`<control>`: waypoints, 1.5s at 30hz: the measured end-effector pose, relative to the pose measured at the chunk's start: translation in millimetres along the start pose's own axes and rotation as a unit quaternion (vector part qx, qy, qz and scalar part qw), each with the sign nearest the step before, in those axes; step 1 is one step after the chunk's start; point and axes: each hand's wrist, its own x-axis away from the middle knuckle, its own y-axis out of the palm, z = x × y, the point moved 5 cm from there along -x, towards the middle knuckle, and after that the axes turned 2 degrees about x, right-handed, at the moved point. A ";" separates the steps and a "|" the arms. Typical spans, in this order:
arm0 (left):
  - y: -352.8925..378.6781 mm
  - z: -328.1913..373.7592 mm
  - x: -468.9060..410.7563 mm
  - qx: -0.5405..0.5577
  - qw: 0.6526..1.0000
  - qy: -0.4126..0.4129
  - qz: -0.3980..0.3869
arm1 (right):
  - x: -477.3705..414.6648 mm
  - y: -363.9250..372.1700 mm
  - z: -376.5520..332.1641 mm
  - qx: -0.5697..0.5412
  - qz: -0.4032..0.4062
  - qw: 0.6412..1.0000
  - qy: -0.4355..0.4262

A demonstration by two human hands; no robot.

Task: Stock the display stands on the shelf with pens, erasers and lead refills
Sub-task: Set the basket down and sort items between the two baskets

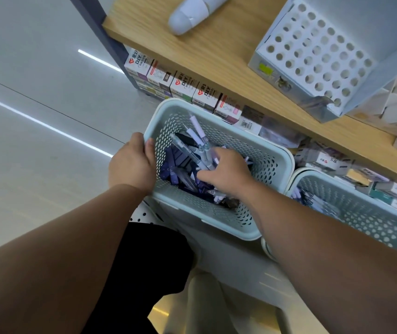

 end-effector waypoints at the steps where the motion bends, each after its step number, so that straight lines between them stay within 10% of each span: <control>1: 0.7 -0.5 -0.3 -0.001 1.000 0.001 -0.001 | 3.7 -3.1 -2.0 -0.034 -0.002 0.999 0.000; 10: -2.9 3.4 -1.5 0.000 1.000 0.013 -0.013 | 50.1 -58.6 -8.4 -0.229 0.053 0.972 -0.010; 15: -18.6 41.2 6.7 -0.094 0.980 0.164 0.058 | 83.4 -100.8 16.4 -0.257 0.083 0.963 -0.014; 18: -1.9 82.9 15.2 -0.087 0.970 0.219 -0.053 | 108.2 -117.8 47.3 -0.261 0.058 0.963 0.009; 22: 55.6 104.6 33.3 -0.040 0.946 0.041 -0.318 | 140.0 -135.2 90.0 -0.315 0.026 0.948 0.036; 30: 102.0 116.8 43.2 -0.059 0.917 0.025 -0.394 | 175.6 -120.1 207.4 -0.296 -0.043 0.932 0.203; 45: 104.3 103.4 46.5 0.089 0.951 -0.062 -0.289 | 131.2 -86.1 270.4 0.148 -0.016 0.941 0.304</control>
